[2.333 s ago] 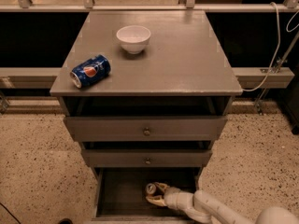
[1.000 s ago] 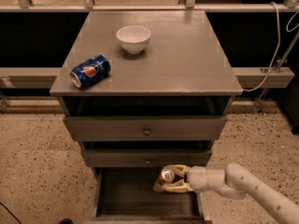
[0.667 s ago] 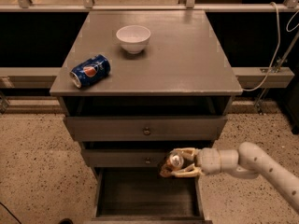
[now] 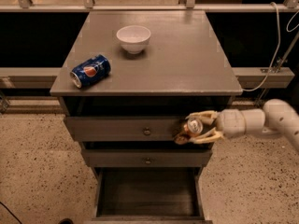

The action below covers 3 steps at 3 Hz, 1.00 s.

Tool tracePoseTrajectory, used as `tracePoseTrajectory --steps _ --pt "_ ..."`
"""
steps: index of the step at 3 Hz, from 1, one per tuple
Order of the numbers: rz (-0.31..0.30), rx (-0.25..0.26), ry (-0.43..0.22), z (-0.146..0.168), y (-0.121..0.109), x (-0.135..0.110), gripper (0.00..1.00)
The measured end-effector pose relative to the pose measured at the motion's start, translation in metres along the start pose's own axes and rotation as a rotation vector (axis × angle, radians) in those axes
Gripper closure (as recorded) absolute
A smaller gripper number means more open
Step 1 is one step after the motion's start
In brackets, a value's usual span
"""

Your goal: Pick orange can from bottom drawer and place on counter

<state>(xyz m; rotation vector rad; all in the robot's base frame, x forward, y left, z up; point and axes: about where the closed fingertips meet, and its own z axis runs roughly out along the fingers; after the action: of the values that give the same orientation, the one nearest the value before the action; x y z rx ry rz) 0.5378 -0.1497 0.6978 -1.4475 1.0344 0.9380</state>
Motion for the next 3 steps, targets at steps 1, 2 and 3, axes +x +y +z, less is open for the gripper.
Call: tracePoseTrajectory --steps 1,2,3 --pt "-0.052 -0.010 0.049 -0.0301 -0.0298 -0.0481 1.00" --pt "-0.052 -0.010 0.049 -0.0299 -0.0286 -0.0485 1.00" --pt "-0.049 -0.032 0.055 -0.0258 -0.0274 -0.0569 1.00"
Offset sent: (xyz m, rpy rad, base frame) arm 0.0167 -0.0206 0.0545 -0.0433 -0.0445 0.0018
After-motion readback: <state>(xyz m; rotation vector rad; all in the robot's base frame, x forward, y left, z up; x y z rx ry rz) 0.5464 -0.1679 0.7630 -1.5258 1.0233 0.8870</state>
